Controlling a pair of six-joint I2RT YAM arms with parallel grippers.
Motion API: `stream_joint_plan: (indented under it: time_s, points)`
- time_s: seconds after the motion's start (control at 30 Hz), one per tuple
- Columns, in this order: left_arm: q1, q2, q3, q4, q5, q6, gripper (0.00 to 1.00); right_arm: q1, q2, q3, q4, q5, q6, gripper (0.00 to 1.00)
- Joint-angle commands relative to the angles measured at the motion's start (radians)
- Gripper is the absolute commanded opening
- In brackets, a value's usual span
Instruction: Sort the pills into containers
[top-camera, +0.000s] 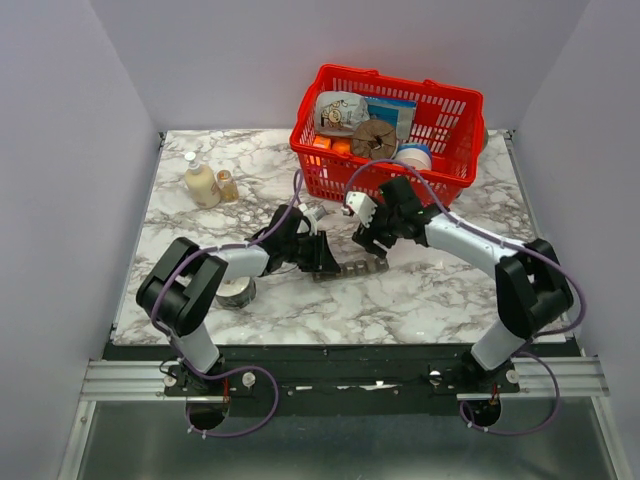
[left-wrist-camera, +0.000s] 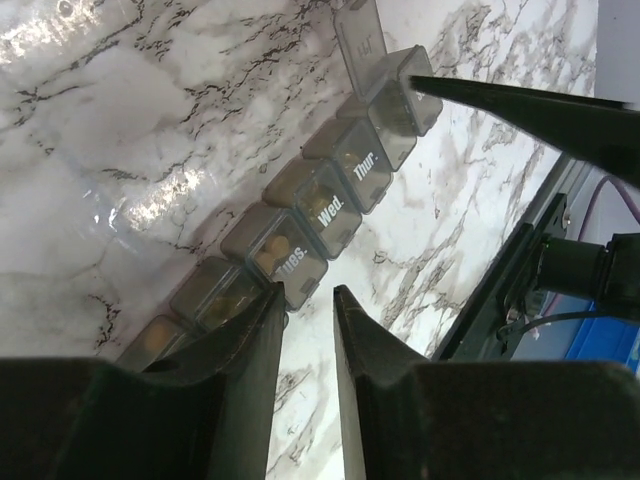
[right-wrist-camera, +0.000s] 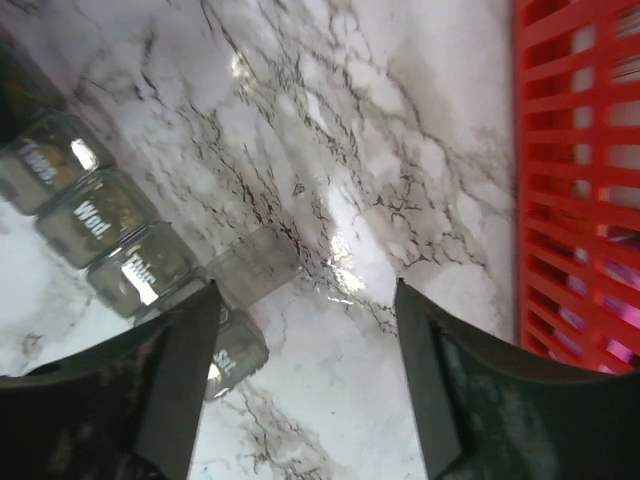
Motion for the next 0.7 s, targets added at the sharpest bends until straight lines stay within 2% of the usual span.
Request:
stream_joint_plan:
  time_s: [0.0, 0.03, 0.13, 0.17, 0.27, 0.37, 0.5, 0.6, 0.63, 0.67]
  points:
    - [0.004, -0.036, -0.011, -0.155, -0.093, 0.037, 0.38, -0.016, -0.134, 0.004, -0.081, -0.167, -0.063, 0.82]
    - [0.004, -0.048, -0.005, -0.159, -0.093, 0.034, 0.4, -0.018, -0.148, -0.016, -0.112, -0.228, -0.089, 0.84]
    - [0.007, -0.094, 0.018, -0.177, -0.093, 0.03, 0.42, -0.021, -0.183, -0.056, -0.166, -0.28, -0.192, 0.86]
    - [0.006, -0.12, 0.022, -0.18, -0.099, 0.027, 0.43, -0.021, -0.188, -0.067, -0.186, -0.312, -0.272, 0.87]
    - [0.009, -0.172, 0.019, -0.182, -0.105, 0.028, 0.45, -0.022, -0.202, -0.116, -0.229, -0.332, -0.436, 0.87]
    - [0.013, -0.239, -0.003, -0.163, -0.114, 0.03, 0.46, -0.022, -0.197, -0.133, -0.224, -0.313, -0.527, 0.88]
    - [0.026, -0.359, -0.035, -0.159, -0.171, 0.08, 0.47, -0.022, -0.133, -0.082, -0.241, -0.288, -0.56, 0.88]
    - [0.05, -0.506, -0.058, -0.189, -0.255, 0.143, 0.54, -0.022, -0.076, -0.038, -0.259, -0.271, -0.572, 0.88]
    - [0.059, -0.549, -0.067, -0.194, -0.319, 0.16, 0.65, -0.022, -0.061, -0.03, -0.265, -0.271, -0.574, 0.88]
    - [0.078, -0.639, -0.083, -0.197, -0.35, 0.181, 0.71, -0.021, -0.036, -0.022, -0.272, -0.267, -0.581, 0.88]
